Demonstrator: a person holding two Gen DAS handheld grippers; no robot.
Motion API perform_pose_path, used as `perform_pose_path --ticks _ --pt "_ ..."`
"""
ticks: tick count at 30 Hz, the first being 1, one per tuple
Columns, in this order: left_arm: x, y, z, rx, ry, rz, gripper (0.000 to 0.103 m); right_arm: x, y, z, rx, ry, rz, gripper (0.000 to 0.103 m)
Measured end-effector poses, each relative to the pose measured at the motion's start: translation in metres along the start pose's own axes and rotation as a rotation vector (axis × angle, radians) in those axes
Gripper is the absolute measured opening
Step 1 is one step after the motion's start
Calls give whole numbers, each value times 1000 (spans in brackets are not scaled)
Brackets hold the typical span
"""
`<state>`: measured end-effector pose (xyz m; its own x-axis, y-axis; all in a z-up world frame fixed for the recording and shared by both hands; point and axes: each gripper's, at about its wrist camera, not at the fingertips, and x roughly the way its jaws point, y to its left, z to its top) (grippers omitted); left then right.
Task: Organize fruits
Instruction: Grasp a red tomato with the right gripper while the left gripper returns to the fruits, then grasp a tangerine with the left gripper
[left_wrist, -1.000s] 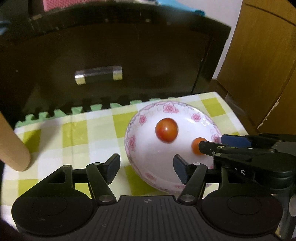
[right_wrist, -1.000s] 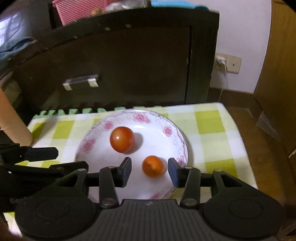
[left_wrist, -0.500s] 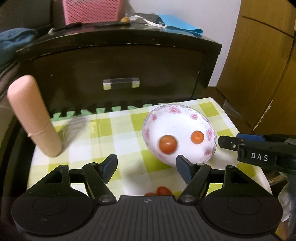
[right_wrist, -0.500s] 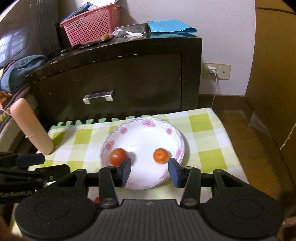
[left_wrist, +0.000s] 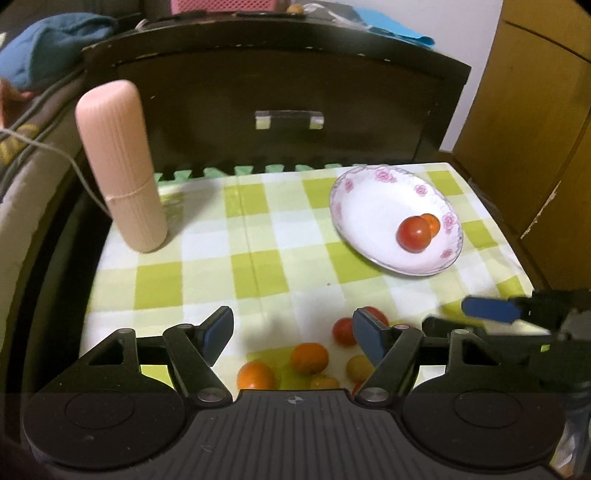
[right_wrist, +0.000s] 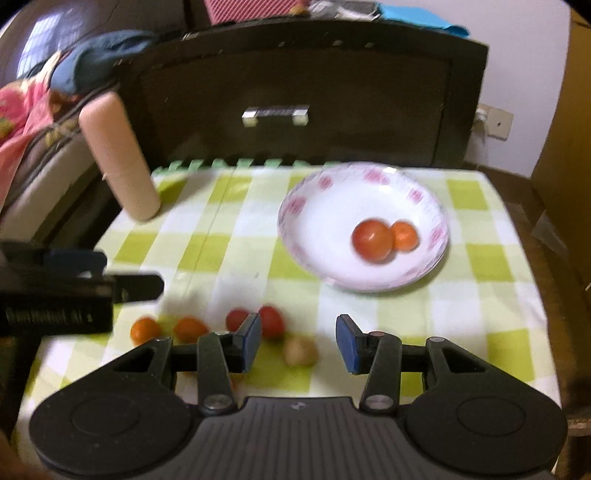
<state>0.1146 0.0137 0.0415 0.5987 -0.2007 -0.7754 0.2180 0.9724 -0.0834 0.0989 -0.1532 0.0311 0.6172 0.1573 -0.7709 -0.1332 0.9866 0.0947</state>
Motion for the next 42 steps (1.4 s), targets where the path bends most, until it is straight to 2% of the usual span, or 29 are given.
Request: perform_pose_path --ticks 4,9,22,27,31,39,42 --pt "-1 5 -3 -18 20 -3 77 2 5 -13 1 38 24 43" --pt "-3 3 -6 10 34 -2 78 4 18 -25 -26 73 48 43" --pt "0 12 -6 -19 58 -21 80 37 39 -36 -57 165 98 43" --pt "7 10 -9 -2 84 -16 81 43 44 -35 -71 157 120 42" --pt "15 12 -13 -1 122 -4 83 49 47 -38 -89 181 116 31" --pt "31 13 -22 16 179 43 82 42 32 -42 -52 169 126 31" --pt "33 13 -25 28 180 61 79 38 26 -43 -41 163 127 31"
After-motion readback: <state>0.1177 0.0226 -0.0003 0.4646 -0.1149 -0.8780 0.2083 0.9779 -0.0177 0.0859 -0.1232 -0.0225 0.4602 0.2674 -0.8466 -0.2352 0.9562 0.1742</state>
